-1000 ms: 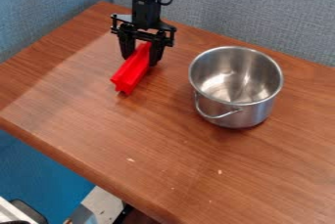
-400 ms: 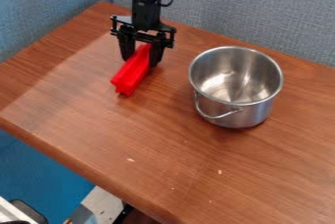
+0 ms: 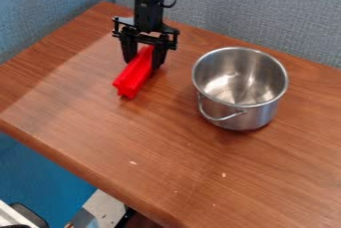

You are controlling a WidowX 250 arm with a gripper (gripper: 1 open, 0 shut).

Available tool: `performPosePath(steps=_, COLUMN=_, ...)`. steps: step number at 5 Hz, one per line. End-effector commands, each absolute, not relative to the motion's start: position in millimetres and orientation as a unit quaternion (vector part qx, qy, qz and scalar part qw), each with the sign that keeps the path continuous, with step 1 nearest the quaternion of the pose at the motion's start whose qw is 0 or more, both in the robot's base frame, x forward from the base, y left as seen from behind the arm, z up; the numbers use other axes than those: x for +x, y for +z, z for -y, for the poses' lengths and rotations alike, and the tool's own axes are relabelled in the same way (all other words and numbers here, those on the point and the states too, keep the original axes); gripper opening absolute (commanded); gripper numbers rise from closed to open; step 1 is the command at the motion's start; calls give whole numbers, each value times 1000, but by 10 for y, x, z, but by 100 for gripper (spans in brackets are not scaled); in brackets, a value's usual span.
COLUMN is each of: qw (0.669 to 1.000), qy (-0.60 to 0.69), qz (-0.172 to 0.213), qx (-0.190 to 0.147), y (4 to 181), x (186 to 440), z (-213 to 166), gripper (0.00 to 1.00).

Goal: Put the red object in the metal pot

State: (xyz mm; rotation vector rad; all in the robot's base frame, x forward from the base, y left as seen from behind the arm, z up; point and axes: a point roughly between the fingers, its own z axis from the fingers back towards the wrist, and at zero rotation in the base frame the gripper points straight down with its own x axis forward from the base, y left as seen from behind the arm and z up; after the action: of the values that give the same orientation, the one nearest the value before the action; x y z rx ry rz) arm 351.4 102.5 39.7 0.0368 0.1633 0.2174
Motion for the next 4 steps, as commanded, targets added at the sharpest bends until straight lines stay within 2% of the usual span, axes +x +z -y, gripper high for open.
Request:
performPosePath(steps=1, qw=994, qy=107, qz=-25, qx=27, y=828, x=3580, z=-1012, gripper=0)
performPosePath(steps=4, qw=993, qy=110, qz=-26, qx=25, y=835, x=3562, z=-1007, gripper=0)
